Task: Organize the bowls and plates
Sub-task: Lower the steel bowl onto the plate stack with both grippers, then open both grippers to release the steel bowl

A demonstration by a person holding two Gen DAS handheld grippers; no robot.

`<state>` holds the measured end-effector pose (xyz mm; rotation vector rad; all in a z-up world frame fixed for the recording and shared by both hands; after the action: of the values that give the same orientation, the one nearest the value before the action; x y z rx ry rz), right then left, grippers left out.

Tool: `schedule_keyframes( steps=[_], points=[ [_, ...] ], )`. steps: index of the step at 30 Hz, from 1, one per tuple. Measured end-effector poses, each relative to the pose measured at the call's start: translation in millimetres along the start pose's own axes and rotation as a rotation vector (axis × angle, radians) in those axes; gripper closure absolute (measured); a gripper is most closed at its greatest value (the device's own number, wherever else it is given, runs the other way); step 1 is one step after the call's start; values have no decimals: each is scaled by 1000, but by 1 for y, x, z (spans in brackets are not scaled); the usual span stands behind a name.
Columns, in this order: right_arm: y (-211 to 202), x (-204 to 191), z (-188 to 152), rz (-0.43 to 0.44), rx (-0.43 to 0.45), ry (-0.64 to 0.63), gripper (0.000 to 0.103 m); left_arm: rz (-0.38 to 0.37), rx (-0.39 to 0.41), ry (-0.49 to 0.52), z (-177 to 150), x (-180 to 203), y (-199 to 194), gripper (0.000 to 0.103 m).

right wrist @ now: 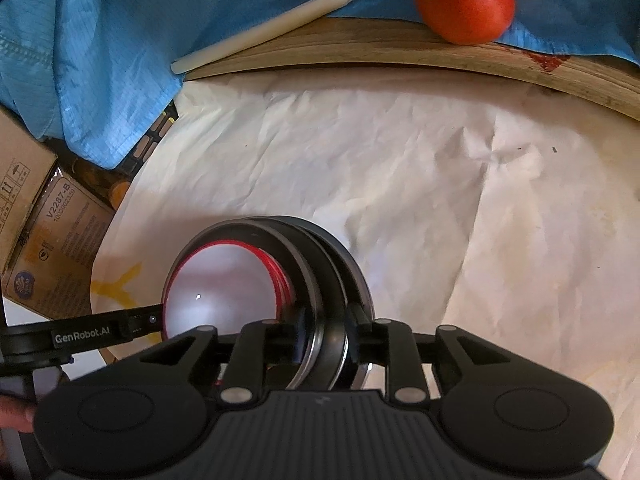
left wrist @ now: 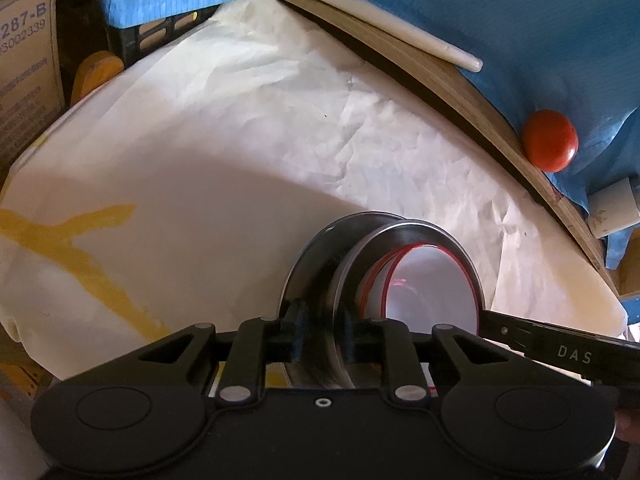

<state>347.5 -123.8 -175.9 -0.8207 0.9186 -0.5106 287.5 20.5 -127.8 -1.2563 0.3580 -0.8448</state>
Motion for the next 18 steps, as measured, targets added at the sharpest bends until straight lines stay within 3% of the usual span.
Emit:
schedule_keyframes(
  steps=[8, 16, 18],
  points=[
    [-9, 2, -3, -8, 25, -7, 61, 24, 26, 0, -4, -1, -6, 74],
    [-15, -1, -5, -17, 40, -38, 59, 34, 42, -7, -7, -2, -13, 71],
    [-18, -1, -5, -15, 43, -48, 57, 52, 53, -6, -7, -2, -14, 66]
  ],
)
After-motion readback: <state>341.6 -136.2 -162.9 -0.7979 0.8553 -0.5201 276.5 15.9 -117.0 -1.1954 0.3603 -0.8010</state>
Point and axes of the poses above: each gripper's, at about its wrist camera, not at the fingertips, and y roughly the way its jaws point, x to its right, z to its top, the point moved 9 cm from there along y, roughly the way its jaws point, and after that the axes turned 9 degrees about z, right-handed, at the moved point
